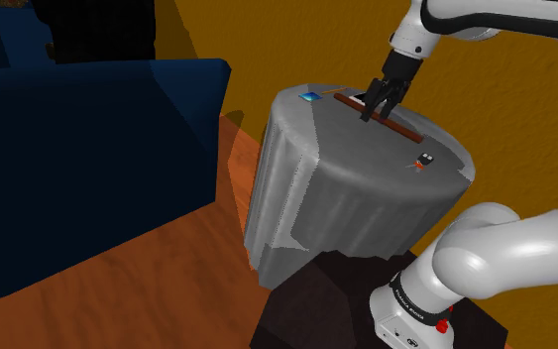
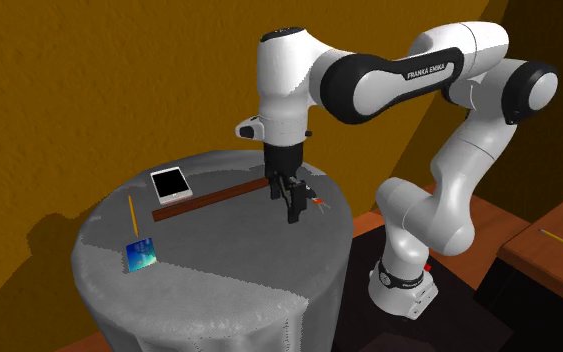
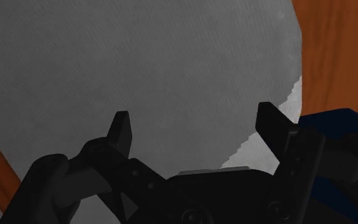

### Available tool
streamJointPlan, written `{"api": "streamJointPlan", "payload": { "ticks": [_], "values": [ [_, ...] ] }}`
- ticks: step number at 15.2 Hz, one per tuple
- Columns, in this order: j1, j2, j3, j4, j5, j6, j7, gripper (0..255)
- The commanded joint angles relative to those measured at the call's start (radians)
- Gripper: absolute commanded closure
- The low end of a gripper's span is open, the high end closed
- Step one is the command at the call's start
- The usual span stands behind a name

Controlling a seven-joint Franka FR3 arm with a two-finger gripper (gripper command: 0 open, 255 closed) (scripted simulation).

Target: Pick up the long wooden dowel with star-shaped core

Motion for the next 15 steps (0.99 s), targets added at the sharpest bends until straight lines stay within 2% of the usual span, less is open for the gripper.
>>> {"api": "streamJointPlan", "payload": {
  "ticks": [1, 8, 15],
  "values": [
    [-0.007, 0.042, -0.040, 0.024, -0.023, 0.020, -0.055, 0],
    [-0.018, 0.229, -0.176, 0.150, -0.061, 0.092, -0.244, 0],
    [-0.023, 0.463, -0.303, 0.337, -0.021, 0.144, -0.449, 0]
  ]
}}
